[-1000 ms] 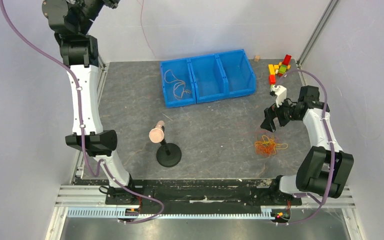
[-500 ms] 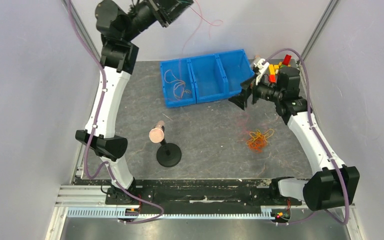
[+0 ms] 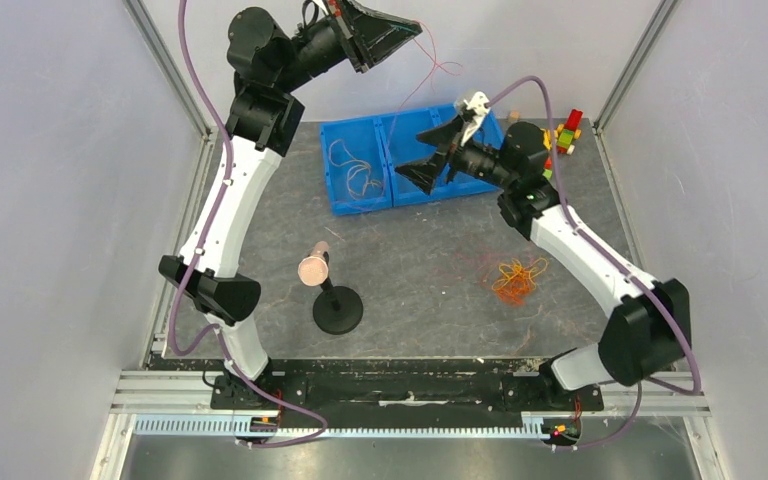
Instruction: Untangle the cables
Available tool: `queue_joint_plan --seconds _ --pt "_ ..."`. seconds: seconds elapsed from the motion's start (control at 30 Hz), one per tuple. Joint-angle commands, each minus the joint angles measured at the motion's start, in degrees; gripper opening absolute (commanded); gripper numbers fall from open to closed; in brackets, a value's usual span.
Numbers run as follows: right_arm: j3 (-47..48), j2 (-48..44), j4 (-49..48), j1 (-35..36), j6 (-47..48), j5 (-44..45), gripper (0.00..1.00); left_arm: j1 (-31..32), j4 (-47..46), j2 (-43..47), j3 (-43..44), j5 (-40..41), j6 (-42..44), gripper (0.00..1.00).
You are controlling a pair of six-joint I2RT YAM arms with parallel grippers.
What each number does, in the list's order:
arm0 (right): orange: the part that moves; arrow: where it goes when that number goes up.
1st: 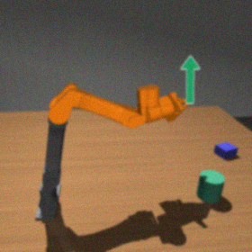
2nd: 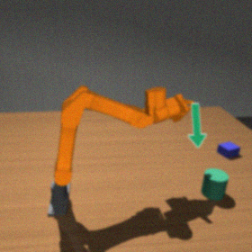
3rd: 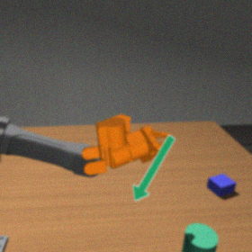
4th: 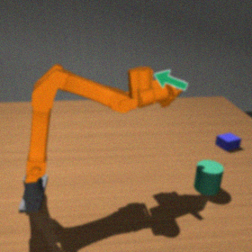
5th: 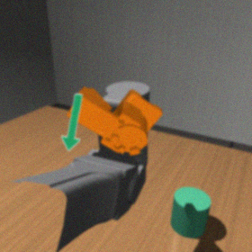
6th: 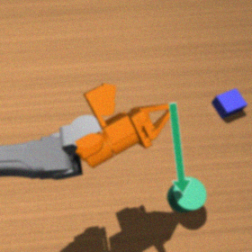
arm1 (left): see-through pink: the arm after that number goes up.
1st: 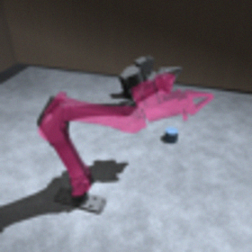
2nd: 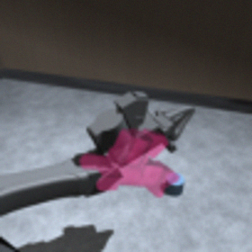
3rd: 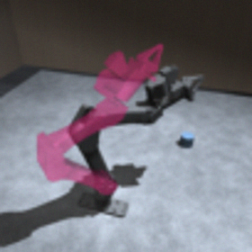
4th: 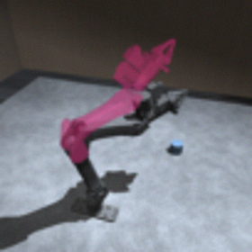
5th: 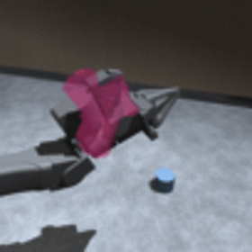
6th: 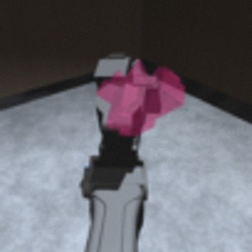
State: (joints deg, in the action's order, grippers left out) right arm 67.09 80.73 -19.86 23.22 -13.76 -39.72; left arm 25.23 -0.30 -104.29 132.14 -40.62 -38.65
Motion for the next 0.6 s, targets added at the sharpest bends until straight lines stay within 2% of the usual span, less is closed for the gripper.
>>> queue_joint_plan --seconds 0.0,0.2,0.27,0.4,0.43,0.5,0.57 --pt "6.9 4.2 -5.1 3.3 0.4 4.7 0.98 0.3 -0.4 0.1 0.5 0.5 1.2 0.02" --pt "11.1 10.0 -7.2 5.9 0.6 5.5 0.88 0.2 -0.1 0.3 0.2 1.4 1.6 0.02" --pt "11.5 11.2 -7.9 6.9 0.8 4.5 0.79 0.2 0.0 0.4 0.2 2.0 2.5 0.02" --pt "10.6 11.9 -6.7 8.1 2.0 5.1 0.40 -0.6 2.2 1.2 0.1 4.3 4.2 0.02" --pt "10.2 11.7 -5.6 8.0 2.5 5.7 0.25 -1.0 2.7 1.5 0.0 5.3 4.8 0.02" --pt "8.9 10.4 -3.0 7.9 4.2 6.6 0.01 -2.2 5.2 2.5 -0.4 9.5 7.3 0.02" --pt "7.0 8.1 -1.6 6.9 3.8 6.2 0.00 -3.5 10.0 3.8 -0.3 16.9 12.9 0.02"
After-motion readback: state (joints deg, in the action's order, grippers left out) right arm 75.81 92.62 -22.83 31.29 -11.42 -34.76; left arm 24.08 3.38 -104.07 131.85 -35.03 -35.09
